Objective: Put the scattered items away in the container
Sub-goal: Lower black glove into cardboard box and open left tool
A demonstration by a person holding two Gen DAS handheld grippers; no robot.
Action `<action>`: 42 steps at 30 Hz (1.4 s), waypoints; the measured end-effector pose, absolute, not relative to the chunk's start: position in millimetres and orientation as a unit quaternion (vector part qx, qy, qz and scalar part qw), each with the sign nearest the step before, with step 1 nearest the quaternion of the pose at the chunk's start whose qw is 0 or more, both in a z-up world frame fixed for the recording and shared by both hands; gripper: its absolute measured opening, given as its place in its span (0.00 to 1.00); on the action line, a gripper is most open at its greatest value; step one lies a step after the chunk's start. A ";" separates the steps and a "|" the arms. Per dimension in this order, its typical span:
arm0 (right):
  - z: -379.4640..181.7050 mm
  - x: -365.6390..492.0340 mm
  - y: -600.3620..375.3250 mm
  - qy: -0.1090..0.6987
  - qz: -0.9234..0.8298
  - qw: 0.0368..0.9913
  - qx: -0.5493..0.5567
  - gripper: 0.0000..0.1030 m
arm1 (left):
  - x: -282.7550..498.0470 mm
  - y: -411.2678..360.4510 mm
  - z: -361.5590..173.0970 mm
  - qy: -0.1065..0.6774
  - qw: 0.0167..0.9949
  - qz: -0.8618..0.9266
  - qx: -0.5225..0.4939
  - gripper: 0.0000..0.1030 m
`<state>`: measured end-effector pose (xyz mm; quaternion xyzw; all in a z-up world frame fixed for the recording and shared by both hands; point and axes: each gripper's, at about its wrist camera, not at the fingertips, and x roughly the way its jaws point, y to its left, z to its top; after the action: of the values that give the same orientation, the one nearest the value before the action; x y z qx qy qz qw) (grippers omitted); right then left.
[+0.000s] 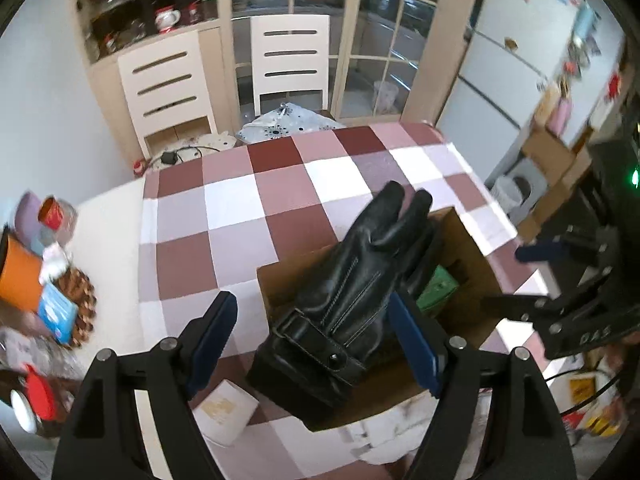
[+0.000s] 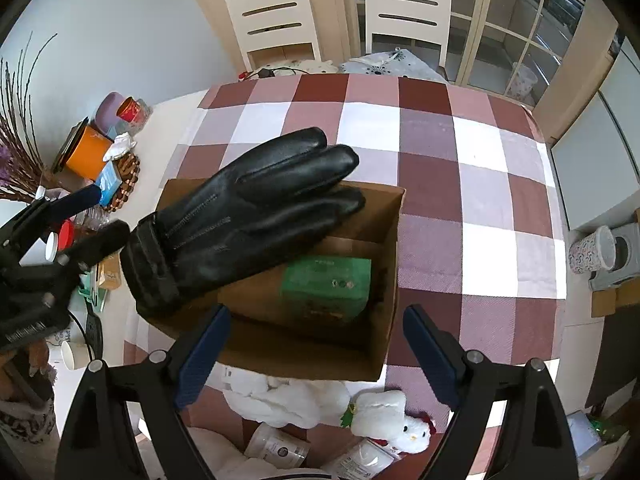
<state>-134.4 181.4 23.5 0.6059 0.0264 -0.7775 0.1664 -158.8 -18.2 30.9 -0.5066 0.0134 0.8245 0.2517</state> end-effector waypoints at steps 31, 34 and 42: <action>18.6 -135.8 193.2 0.004 -0.768 0.174 0.616 0.88 | -152.9 4.4 17.8 -0.055 0.286 0.775 -0.561 0.78; 19.3 -135.1 195.9 0.003 -0.769 0.172 0.615 0.88 | -156.0 -6.8 19.3 -0.060 0.267 0.782 -0.560 0.78; 19.3 -124.0 214.9 -0.001 -0.771 0.158 0.617 0.88 | -143.8 -57.1 -8.9 -0.100 0.200 0.776 -0.590 0.78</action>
<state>-124.0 214.9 19.3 0.6169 -0.0012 -0.7710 0.1579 -143.8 -57.1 -8.9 -0.5900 -0.0997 0.7760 0.1997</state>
